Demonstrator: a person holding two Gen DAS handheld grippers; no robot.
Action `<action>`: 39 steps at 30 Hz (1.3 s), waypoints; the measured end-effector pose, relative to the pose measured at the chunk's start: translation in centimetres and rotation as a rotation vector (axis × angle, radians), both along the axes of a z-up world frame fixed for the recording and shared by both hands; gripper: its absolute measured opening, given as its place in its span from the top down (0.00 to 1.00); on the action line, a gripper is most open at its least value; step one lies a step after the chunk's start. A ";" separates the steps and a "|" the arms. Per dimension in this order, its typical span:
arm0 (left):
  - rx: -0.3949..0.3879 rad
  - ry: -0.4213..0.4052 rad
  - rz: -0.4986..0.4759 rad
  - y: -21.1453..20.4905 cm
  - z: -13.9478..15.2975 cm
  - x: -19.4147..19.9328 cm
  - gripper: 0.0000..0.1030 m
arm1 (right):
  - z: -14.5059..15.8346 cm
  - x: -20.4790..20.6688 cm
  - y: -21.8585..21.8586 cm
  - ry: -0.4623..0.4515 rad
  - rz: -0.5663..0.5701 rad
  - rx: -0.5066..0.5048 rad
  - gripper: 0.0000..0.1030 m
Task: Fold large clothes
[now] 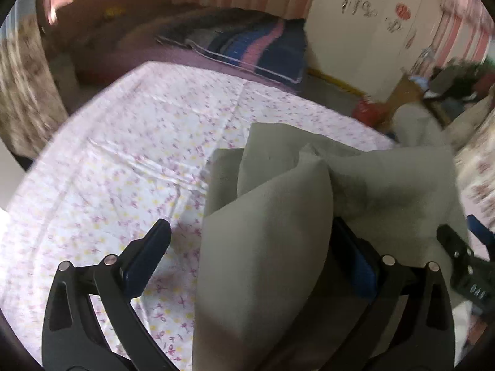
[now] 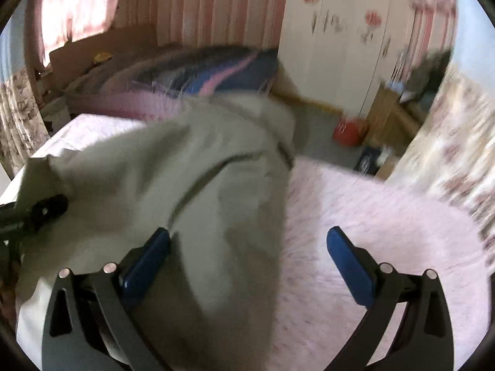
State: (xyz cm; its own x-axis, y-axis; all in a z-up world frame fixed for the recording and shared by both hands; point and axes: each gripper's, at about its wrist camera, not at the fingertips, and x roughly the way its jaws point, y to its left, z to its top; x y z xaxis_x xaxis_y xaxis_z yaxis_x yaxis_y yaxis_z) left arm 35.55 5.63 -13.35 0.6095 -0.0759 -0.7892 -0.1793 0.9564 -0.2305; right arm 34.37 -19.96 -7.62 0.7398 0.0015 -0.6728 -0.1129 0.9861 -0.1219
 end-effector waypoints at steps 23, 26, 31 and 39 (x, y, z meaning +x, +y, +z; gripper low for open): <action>0.114 -0.116 -0.117 -2.5 0.9 -17.5 0.03 | -2.7 -15.7 -3.0 0.052 0.011 0.155 0.02; 0.109 -0.097 -0.118 -2.5 0.5 -17.1 0.03 | -3.5 -15.6 -2.5 0.054 0.004 0.126 0.02; 0.130 -0.095 -0.120 -3.2 0.2 -16.9 0.03 | -3.5 -15.8 -2.2 0.036 -0.003 0.087 0.02; 0.138 -0.109 -0.114 -3.4 0.3 -17.1 0.03 | -3.1 -16.9 -2.8 -0.008 -0.016 0.116 0.02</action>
